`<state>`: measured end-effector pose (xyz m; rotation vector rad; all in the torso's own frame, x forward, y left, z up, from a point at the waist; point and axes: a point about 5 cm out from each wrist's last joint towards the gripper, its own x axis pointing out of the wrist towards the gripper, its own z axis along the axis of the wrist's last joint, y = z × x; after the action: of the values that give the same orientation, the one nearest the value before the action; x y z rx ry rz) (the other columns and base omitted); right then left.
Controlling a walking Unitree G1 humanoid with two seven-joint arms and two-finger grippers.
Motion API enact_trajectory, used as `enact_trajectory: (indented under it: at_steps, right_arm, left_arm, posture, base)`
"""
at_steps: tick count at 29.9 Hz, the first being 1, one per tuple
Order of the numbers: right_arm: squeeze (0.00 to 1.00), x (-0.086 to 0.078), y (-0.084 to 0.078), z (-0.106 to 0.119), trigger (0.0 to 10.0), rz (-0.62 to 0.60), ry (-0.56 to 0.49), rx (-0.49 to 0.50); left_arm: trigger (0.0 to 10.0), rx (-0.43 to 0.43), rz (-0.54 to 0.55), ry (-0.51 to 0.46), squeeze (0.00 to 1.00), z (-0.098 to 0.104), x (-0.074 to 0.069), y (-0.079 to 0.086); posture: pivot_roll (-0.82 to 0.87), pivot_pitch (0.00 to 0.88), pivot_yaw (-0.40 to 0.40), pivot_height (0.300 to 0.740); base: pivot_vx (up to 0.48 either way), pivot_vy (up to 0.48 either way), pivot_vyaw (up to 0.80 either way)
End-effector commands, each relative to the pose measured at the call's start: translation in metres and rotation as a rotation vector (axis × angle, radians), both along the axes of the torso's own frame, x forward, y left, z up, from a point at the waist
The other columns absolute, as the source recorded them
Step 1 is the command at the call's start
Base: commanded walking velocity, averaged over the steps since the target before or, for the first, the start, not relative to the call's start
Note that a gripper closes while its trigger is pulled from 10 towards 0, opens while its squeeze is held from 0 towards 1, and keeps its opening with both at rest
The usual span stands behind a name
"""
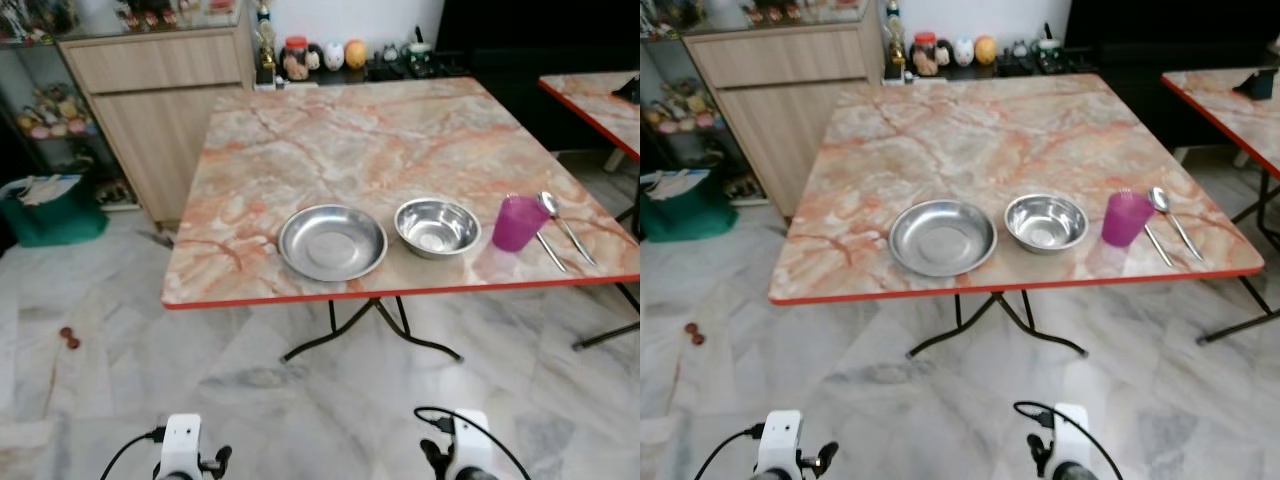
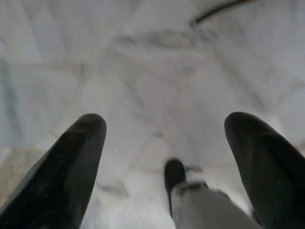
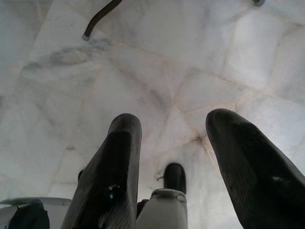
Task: Setting the table
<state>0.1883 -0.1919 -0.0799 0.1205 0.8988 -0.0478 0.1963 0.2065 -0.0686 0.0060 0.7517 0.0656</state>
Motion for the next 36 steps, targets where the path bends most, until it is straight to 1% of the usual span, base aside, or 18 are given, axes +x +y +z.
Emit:
enact_trajectory:
  at_steps: [1,7,9,10,15,16,18,20,21,22,24,25,27,29,32,33,34,36]
  right_arm:
    - [0.0,0.005,0.0,0.002,10.0,0.0,-0.011,-0.005]
    - [0.0,0.013,0.004,0.006,10.0,0.011,-0.03,-0.002]
    - [0.0,0.013,0.005,0.006,10.0,0.014,-0.031,-0.002]
    - [0.0,0.014,0.006,0.006,10.0,0.018,-0.033,-0.001]
    - [0.0,0.016,0.007,0.007,10.0,0.022,-0.038,0.001]
    - [0.0,0.016,0.008,0.007,10.0,0.023,-0.039,0.002]
    - [0.0,0.017,0.01,0.008,10.0,0.028,-0.04,0.002]
    - [0.0,0.018,0.012,0.008,10.0,0.031,-0.039,0.003]
    - [0.0,0.017,0.016,0.007,10.0,0.035,-0.037,0.005]
    - [0.0,0.017,0.016,0.007,10.0,0.035,-0.037,0.005]
    - [0.0,0.016,0.02,0.006,10.0,0.038,-0.033,0.008]
    - [0.0,0.016,0.02,0.006,10.0,0.038,-0.033,0.008]
    - [0.0,0.006,0.024,0.001,10.0,0.037,-0.015,0.011]
    - [0.0,0.002,0.025,-0.002,10.0,0.037,-0.006,0.011]
    - [0.0,0.0,0.025,-0.003,10.0,0.037,-0.001,0.011]
    - [0.0,-0.002,0.025,-0.004,10.0,0.035,0.003,0.011]
    - [0.0,-0.004,0.025,-0.005,10.0,0.032,0.008,0.011]
    - [0.0,-0.007,0.024,-0.006,10.0,0.026,0.016,0.01]
  left_arm:
    - [10.0,0.009,0.007,-0.058,0.0,0.005,0.004,0.003]
    - [10.0,0.063,-0.014,-0.275,0.0,0.025,0.005,0.013]
    - [10.0,0.071,-0.015,-0.303,0.0,0.028,0.004,0.014]
    - [10.0,0.086,-0.013,-0.364,0.0,0.037,0.004,0.017]
    - [10.0,0.144,0.026,-0.514,0.0,0.068,0.006,0.025]
    - [10.0,0.164,0.064,-0.593,0.0,0.089,0.012,0.029]
    - [10.0,0.206,0.073,-0.693,0.0,0.116,0.023,0.032]
    - [10.0,0.23,0.058,-0.732,0.0,0.126,0.029,0.031]
    - [10.0,0.222,0.077,-0.802,0.0,0.146,0.041,0.03]
    - [10.0,0.222,0.077,-0.802,0.0,0.146,0.041,0.03]
    - [10.0,0.219,0.07,-0.85,0.0,0.165,0.052,0.026]
    - [10.0,0.219,0.07,-0.85,0.0,0.165,0.052,0.026]
    - [10.0,0.19,0.008,-0.901,0.0,0.191,0.075,0.012]
    - [10.0,0.166,-0.028,-0.915,0.0,0.197,0.084,0.003]
    - [10.0,0.155,-0.053,-0.92,0.04,0.2,0.089,-0.003]
    - [10.0,0.14,-0.051,-0.916,0.76,0.201,0.091,-0.006]
    - [10.0,0.127,-0.057,-0.909,1.0,0.2,0.093,-0.009]
    - [10.0,0.102,-0.057,-0.888,1.0,0.196,0.093,-0.016]
  posture:
    - [-0.03,0.0,0.058,0.74]
    - [-0.02,0.0,0.056,0.74]
    - [-0.02,0.0,0.056,0.74]
    - [-0.02,0.0,0.055,0.74]
    - [-0.02,0.0,0.058,0.74]
    - [-0.02,0.0,0.057,0.74]
    - [-0.01,0.0,0.055,0.74]
    - [-0.01,0.0,0.055,0.74]
    - [-0.02,0.0,0.055,0.74]
    - [-0.02,0.0,0.055,0.74]
    - [-0.02,0.0,0.058,0.74]
    - [-0.02,0.0,0.058,0.74]
    - [-0.03,0.0,0.059,0.74]
    - [-0.03,0.0,0.061,0.74]
    - [-0.03,0.0,0.062,0.74]
    - [-0.04,0.0,0.063,0.74]
    - [-0.04,0.0,0.069,0.74]
    - [-0.05,0.0,0.07,0.74]
  base:
    - [0.0,0.0,0.0]
    - [0.0,0.0,0.0]
    - [0.0,0.0,0.0]
    - [0.0,0.0,0.0]
    - [0.0,0.0,0.0]
    - [0.0,0.0,0.0]
    - [0.0,0.0,0.0]
    - [0.0,0.0,0.0]
    - [0.0,0.0,0.0]
    - [0.0,0.0,0.0]
    - [0.0,0.0,0.0]
    - [0.0,0.0,0.0]
    - [0.0,0.0,0.0]
    - [0.0,0.0,0.0]
    - [0.0,0.0,0.0]
    - [0.0,0.0,0.0]
    - [0.0,0.0,0.0]
    - [0.0,0.0,0.0]
